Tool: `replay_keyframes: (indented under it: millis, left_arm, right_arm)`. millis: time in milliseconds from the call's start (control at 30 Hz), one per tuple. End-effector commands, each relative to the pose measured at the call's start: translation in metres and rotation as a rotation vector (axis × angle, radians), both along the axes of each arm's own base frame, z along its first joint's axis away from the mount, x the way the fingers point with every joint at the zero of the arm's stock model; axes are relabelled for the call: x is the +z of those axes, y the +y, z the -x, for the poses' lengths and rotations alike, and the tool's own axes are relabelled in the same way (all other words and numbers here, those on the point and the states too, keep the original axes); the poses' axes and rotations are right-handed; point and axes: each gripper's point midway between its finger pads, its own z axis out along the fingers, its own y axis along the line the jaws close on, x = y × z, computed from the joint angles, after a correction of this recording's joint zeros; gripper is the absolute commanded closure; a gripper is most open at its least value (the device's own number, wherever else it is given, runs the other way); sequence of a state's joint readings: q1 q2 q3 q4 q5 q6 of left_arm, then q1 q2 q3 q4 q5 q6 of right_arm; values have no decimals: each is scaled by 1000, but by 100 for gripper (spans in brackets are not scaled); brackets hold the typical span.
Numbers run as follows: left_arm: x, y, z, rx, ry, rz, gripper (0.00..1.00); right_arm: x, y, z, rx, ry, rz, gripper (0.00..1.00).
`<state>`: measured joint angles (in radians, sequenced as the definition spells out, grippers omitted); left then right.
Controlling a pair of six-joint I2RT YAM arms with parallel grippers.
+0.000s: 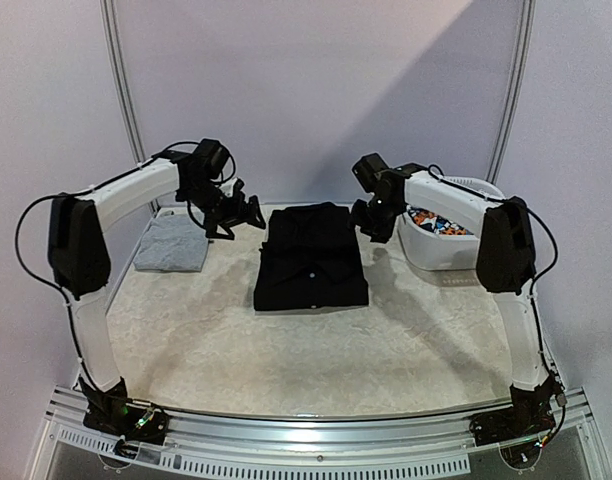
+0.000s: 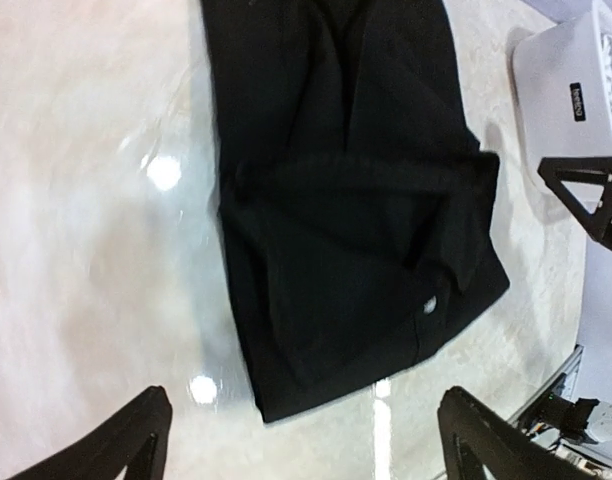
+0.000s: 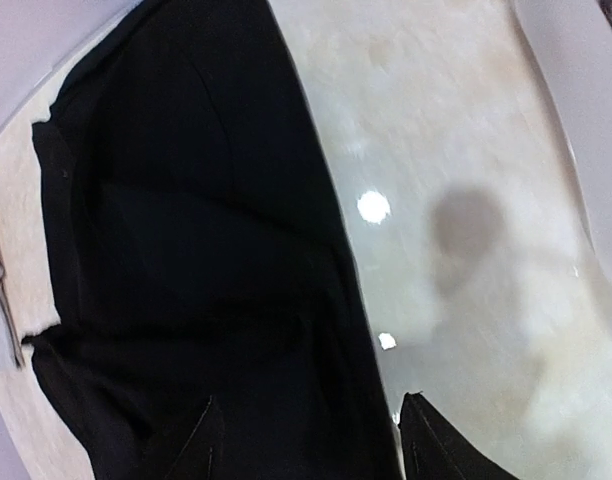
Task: Fold and stack the mixed laundry pile
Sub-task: Fold the rectangle-folded shirt at the center of the board, then move the 2/3-rectangle-folded shirt to the center of the board.
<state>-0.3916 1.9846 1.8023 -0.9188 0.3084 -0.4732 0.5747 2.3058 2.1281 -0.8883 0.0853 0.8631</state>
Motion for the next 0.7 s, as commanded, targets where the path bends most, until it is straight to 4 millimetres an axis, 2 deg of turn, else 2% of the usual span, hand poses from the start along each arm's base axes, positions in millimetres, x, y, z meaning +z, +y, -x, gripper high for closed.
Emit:
replay_keyframes:
  millis: [0, 33, 133, 267, 367, 500, 567, 667]
  left_arm:
    - [-21, 10, 37, -46, 31, 10, 11]
    - [-33, 11, 51, -56, 64, 25, 13]
    - [-47, 10, 75, -68, 101, 79, 17]
    - [-64, 3, 91, -87, 129, 148, 26]
    - [-77, -2, 94, -106, 155, 180, 27]
    - [-96, -7, 92, -104, 198, 189, 27]
    - [-102, -8, 90, -96, 208, 192, 29]
    - [-110, -12, 87, -86, 226, 212, 33]
  right_arm:
    - [32, -11, 39, 68, -41, -68, 39]
    - [23, -15, 50, 72, -27, -70, 40]
    - [11, -15, 84, 97, 7, -165, 42]
    - [-2, 6, 110, 191, 45, -332, 41]
    - [-21, 18, 118, 250, 106, -373, 38]
    - [-50, 13, 120, 232, 179, -310, 37]
    - [-66, 9, 122, 208, 217, -281, 40]
    - [-78, 5, 124, 186, 244, -263, 46]
